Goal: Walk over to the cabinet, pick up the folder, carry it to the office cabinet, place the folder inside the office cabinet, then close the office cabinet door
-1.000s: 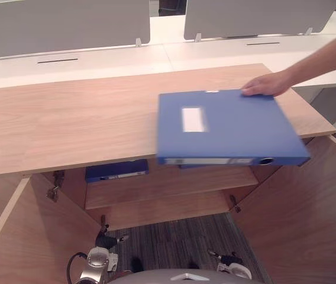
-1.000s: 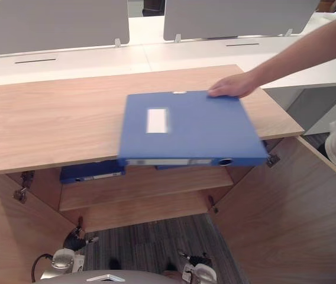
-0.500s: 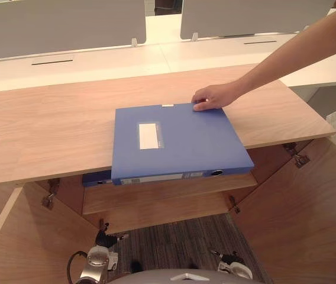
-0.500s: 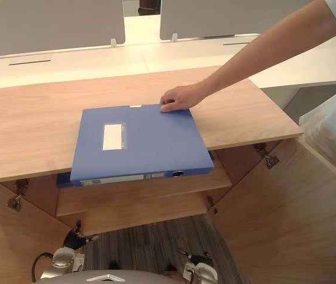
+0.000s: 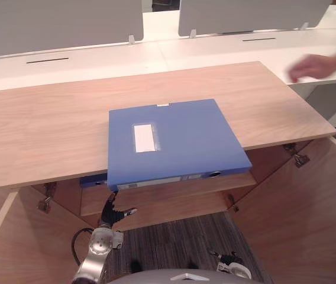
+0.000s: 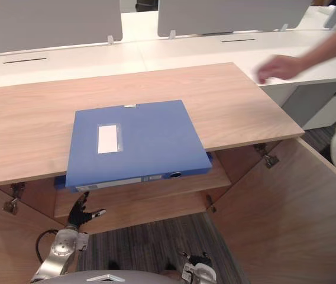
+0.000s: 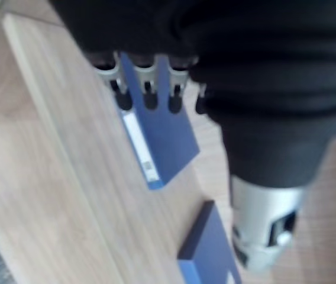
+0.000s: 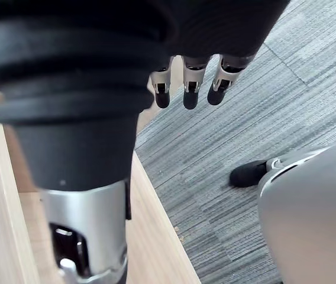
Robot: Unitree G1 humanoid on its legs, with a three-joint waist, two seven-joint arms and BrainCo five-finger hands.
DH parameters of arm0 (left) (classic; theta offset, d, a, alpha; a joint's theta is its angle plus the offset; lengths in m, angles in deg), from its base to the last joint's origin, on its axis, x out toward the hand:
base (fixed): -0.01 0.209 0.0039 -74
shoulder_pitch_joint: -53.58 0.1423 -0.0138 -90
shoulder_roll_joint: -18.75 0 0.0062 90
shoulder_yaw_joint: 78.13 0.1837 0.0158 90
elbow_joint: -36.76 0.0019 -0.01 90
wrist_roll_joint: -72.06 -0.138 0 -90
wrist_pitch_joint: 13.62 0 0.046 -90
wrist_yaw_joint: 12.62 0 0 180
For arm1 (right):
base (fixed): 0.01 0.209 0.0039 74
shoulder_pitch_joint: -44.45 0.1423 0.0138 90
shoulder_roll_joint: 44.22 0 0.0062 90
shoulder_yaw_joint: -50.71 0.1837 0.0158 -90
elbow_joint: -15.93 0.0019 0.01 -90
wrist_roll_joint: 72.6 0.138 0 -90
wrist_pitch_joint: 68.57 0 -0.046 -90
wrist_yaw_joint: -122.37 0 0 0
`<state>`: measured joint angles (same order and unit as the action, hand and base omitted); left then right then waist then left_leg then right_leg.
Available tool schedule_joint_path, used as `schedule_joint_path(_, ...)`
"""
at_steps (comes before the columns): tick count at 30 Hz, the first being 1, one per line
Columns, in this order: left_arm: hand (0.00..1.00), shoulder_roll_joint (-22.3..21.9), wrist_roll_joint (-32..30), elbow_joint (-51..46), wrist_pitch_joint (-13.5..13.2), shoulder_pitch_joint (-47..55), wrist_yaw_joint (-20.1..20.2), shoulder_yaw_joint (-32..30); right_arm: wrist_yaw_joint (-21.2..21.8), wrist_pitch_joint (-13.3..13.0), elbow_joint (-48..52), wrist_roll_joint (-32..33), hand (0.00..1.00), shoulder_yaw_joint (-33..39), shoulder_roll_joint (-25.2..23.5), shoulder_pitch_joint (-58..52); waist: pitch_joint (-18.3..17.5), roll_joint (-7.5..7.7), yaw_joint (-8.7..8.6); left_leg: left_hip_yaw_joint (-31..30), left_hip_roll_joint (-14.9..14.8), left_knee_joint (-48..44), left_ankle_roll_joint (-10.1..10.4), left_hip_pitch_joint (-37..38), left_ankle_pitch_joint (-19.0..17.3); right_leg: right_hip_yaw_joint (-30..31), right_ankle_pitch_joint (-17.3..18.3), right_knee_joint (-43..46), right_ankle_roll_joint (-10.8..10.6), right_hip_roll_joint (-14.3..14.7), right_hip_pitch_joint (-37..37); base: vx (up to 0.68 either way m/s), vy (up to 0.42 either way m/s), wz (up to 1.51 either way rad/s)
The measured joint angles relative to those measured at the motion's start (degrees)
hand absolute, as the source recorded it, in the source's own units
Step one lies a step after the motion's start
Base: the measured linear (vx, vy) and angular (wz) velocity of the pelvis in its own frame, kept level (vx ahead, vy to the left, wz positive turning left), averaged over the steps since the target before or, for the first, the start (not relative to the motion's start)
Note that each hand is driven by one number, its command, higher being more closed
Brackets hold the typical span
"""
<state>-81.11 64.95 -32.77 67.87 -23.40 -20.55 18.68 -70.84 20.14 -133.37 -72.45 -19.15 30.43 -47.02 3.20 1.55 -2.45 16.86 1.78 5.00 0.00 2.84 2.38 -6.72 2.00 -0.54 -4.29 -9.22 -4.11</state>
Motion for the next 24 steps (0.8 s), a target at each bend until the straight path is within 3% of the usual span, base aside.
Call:
schedule_joint_path(4,0.00,0.0,0.0,-0.2,-0.8,2.7,0.6,0.0,0.1,-0.3,0.7,-0.2,0.00,-2.0,-0.2,0.1,0.2,-0.06,1.43,-1.3,0.3,0.0,-0.1,0.3,0.0,-1.3,0.5,0.2,-0.1,-0.2,-1.0,0.02,-0.012,0.17)
schedule_joint_path(10,0.00,-0.3,-0.5,-4.7,-1.4,4.3,-0.3,0.0,0.1,-0.3,2.2,-0.7,0.00,-4.5,-0.3,0.0,0.5,0.07,1.80,-3.0,0.6,0.1,-0.2,2.1,0.1,-3.1,1.9,1.1,0.3,-0.6,-3.3,-0.02,-0.021,0.16)
schedule_joint_path(24,0.00,-0.6,0.1,-21.8,-4.3,10.6,-1.7,0.0,0.2,-0.3,1.9,-2.9,0.00,-9.4,-0.3,-0.9,0.7,0.79,2.30,-6.0,0.9,0.1,-0.2,4.4,0.5,-6.2,3.1,1.8,-1.1,-0.9,-7.0,-0.01,-0.019,0.11)
